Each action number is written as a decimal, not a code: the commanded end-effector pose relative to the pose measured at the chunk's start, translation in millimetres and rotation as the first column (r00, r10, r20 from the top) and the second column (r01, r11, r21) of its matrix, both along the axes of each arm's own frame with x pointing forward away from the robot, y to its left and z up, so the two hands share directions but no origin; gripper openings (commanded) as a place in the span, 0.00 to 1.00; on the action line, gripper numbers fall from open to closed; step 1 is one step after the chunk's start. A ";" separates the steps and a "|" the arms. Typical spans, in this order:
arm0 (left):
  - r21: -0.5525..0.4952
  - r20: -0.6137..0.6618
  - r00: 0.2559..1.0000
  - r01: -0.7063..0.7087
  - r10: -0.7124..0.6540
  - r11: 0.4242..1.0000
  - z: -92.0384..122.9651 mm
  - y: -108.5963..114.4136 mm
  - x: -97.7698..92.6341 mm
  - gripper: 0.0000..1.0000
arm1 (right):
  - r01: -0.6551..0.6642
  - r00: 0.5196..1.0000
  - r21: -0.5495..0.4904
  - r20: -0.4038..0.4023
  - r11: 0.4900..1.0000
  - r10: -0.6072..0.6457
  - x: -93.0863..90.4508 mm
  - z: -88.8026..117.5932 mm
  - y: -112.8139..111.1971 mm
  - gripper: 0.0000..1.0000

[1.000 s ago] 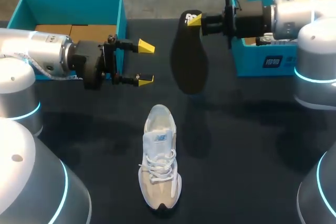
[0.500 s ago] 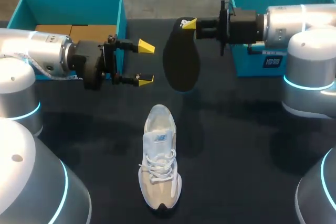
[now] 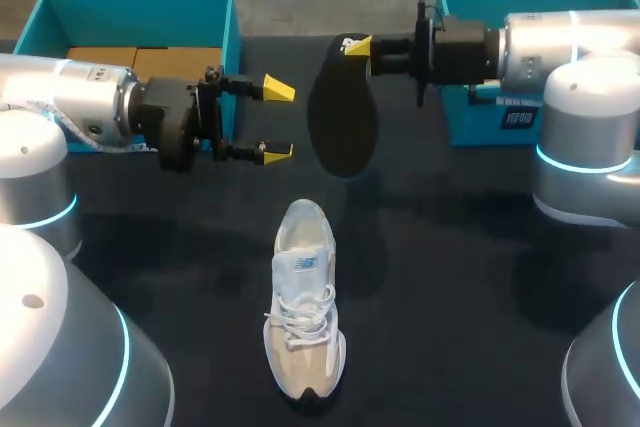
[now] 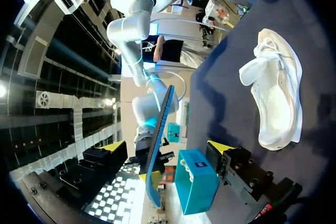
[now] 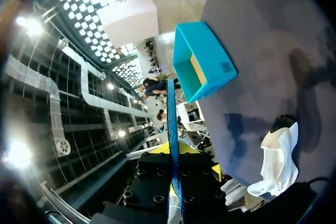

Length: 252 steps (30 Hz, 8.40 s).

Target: Take the shoe out of the shoebox, open the shoe tongue, remove and reinsert the insole, then place the shoe into the shoebox

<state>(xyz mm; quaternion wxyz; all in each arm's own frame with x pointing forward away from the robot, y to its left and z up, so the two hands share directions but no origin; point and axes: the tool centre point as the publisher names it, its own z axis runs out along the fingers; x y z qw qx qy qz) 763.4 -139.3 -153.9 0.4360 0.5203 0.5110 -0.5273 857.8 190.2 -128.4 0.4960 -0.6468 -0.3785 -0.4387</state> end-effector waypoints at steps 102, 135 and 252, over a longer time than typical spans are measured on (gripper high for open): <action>-0.020 0.111 0.992 -0.057 0.059 0.998 14.5 3.7 6.0 0.00 | -0.007 1.000 0.005 0.021 1.000 0.007 -24.1 3.0 -40.4 1.00; -0.141 -0.699 0.696 0.097 -0.168 0.985 30.7 27.3 9.0 0.00 | -0.002 0.999 0.009 -0.048 1.000 0.003 -28.3 -1.1 -41.8 1.00; 0.023 -0.003 -0.999 0.053 0.053 0.998 19.0 43.8 51.6 0.00 | -0.018 0.999 -0.020 -0.036 1.000 0.017 -27.2 2.7 -40.3 1.00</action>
